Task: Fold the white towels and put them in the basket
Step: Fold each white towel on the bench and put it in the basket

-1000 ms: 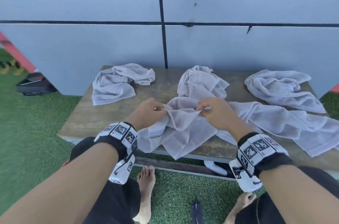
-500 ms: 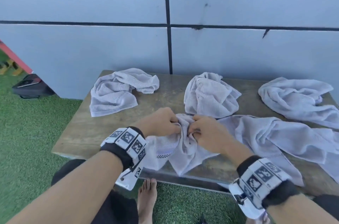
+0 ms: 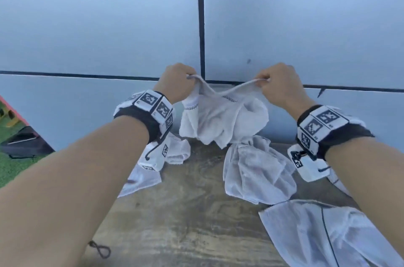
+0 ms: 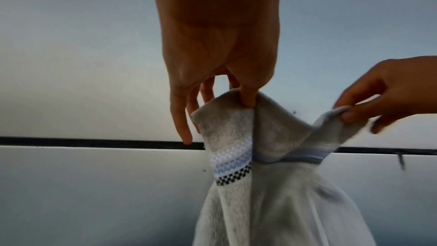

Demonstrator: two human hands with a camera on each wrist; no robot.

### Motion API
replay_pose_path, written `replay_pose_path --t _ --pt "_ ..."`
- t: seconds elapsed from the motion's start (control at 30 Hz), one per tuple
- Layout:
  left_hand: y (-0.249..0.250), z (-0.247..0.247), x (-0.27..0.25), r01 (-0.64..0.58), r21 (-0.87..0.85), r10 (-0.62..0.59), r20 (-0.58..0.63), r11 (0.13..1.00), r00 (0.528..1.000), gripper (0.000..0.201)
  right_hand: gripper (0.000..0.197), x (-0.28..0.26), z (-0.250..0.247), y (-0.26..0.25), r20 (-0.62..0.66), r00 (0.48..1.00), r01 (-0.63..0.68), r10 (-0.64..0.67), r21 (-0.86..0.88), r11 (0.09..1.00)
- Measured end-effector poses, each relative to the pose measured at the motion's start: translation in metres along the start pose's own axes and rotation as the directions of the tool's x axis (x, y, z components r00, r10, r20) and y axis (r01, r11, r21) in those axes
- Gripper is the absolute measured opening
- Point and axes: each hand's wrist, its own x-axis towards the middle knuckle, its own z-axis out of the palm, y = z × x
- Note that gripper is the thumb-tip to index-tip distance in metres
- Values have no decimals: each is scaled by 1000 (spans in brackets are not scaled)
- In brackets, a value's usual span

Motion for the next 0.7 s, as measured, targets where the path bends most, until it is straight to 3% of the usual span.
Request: replay_pose_path --t 0.17,0.43,0.57,0.7 --pt "-19 -18 14 39 109 -30 -84 993 996 23 17 14 -2 7 -97 995 11 -17 -62 998" --pt "-22 -26 28 56 -89 -72 -193 994 979 36 35 25 -13 -7 -220 974 74 -55 78 994" --pt "-23 -31 25 73 3 -70 -255 997 964 42 25 23 -19 4 -255 966 81 -53 103 991" --pt "-24 -35 8 125 99 -96 -258 987 961 34 18 9 -19 16 -262 965 51 -28 83 995"
